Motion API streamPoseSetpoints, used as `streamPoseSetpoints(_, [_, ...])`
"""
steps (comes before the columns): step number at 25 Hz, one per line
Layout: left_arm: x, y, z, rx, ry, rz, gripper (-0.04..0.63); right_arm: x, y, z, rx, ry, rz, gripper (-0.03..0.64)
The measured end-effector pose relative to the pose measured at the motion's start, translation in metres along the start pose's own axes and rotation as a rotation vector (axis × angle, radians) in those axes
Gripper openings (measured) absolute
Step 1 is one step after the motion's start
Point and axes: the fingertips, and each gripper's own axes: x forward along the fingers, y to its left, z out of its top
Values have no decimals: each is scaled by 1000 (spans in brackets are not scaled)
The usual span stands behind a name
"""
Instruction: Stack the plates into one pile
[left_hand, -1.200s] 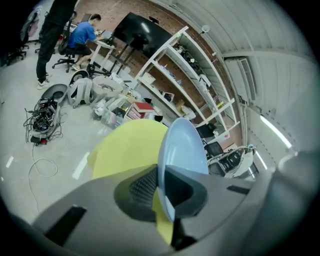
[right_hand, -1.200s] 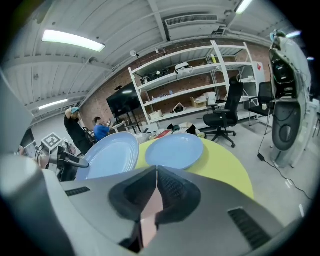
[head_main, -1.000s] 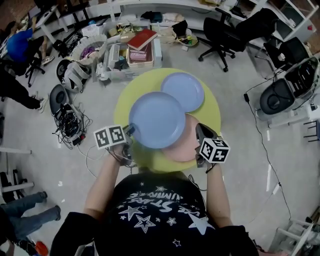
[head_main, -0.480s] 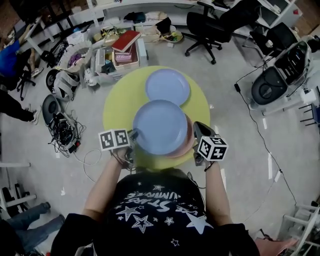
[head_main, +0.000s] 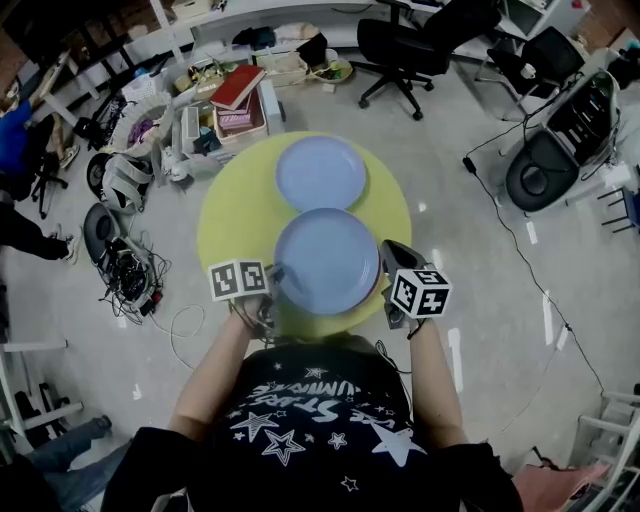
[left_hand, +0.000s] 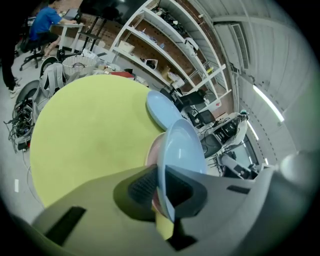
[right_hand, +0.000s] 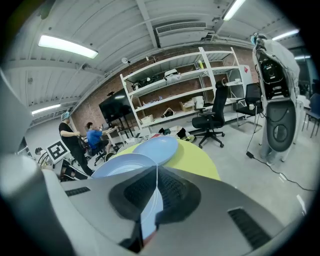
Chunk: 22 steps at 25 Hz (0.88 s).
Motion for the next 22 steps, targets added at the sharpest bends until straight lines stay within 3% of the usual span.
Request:
streamPoseSetpoints(15, [18, 4, -10, 17, 47, 47, 31, -7, -19, -5, 25, -6, -14, 16])
streamPoseSetpoints(22, [21, 2, -16, 267, 103, 170, 34, -9, -20, -3, 25, -7, -15, 17])
